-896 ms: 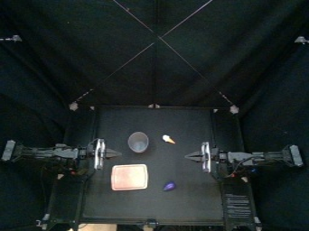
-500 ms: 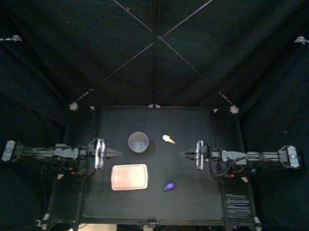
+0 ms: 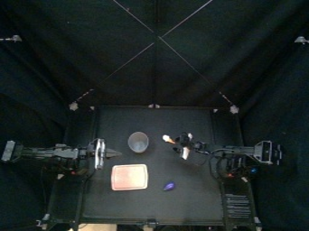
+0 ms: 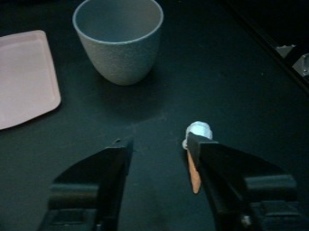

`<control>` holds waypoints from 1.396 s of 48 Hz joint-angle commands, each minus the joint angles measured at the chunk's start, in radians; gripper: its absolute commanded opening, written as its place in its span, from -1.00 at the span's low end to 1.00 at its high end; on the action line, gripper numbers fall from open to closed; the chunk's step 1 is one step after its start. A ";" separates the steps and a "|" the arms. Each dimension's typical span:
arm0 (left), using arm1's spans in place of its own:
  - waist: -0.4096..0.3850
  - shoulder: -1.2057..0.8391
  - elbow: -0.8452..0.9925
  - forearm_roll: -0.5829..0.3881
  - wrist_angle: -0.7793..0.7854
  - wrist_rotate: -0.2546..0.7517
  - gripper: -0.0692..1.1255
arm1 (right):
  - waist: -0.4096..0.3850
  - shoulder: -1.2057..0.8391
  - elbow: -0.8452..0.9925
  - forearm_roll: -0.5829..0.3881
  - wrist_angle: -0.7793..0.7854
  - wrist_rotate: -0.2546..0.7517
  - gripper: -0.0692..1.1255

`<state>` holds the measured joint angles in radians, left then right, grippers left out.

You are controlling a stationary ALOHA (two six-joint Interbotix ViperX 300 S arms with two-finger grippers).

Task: Pick the ice cream then place it in the grey bowl
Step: Pick the ice cream

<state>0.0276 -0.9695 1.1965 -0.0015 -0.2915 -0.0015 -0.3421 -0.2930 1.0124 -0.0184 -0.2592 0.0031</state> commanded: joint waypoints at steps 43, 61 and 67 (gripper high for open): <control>0.002 0.002 -0.008 0.006 -0.005 0.005 -0.94 | -0.144 0.368 -0.236 -0.021 0.120 0.002 0.78; 0.002 0.002 -0.006 0.006 -0.005 0.005 -0.94 | -0.135 0.417 -0.242 -0.021 0.126 0.000 0.62; 0.002 0.002 -0.005 0.006 -0.005 0.005 -0.94 | -0.127 0.419 -0.245 -0.021 0.126 0.000 0.35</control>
<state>0.0276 -0.9710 1.2042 0.0031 -0.2915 0.0000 -0.4740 0.1427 0.7854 -0.0399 -0.1304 0.0015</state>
